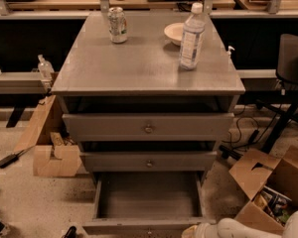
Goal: Close bottom drawer
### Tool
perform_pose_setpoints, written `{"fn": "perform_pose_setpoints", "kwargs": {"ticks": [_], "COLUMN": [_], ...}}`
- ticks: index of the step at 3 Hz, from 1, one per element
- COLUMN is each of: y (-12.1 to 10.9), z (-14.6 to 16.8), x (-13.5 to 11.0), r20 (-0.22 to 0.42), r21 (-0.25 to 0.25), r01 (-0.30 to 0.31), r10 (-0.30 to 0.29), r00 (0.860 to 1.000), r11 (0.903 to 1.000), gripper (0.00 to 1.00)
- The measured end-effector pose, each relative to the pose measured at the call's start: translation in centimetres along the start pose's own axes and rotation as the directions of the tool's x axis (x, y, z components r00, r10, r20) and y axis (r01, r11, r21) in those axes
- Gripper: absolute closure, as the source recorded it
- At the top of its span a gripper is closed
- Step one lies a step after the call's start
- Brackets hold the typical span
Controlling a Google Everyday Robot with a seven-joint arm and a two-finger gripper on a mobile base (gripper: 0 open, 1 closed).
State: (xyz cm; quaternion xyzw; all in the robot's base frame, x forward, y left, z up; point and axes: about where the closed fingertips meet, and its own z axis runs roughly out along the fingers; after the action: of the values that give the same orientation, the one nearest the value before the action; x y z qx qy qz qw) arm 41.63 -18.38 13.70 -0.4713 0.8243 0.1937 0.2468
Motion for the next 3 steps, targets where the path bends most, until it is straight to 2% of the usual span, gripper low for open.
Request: {"fn": "perform_pose_setpoints", "kwargs": {"ticks": [1, 2, 3], "y": [-2.1, -1.9, -4.5], "z": [0.8, 0.7, 2.2], "x": [-3.3, -3.1, -7.7], "r20": [0.018, 0.018, 0.049], "r21": [0.011, 0.011, 0.016], "r01": [0.044, 0.044, 0.097], "r10": [-0.044, -0.044, -0.097], "r00": [0.999, 0.999, 0.994], "r11": [0.9990, 0.9990, 0.9952], "gripper": [1.00, 1.00, 1.00]}}
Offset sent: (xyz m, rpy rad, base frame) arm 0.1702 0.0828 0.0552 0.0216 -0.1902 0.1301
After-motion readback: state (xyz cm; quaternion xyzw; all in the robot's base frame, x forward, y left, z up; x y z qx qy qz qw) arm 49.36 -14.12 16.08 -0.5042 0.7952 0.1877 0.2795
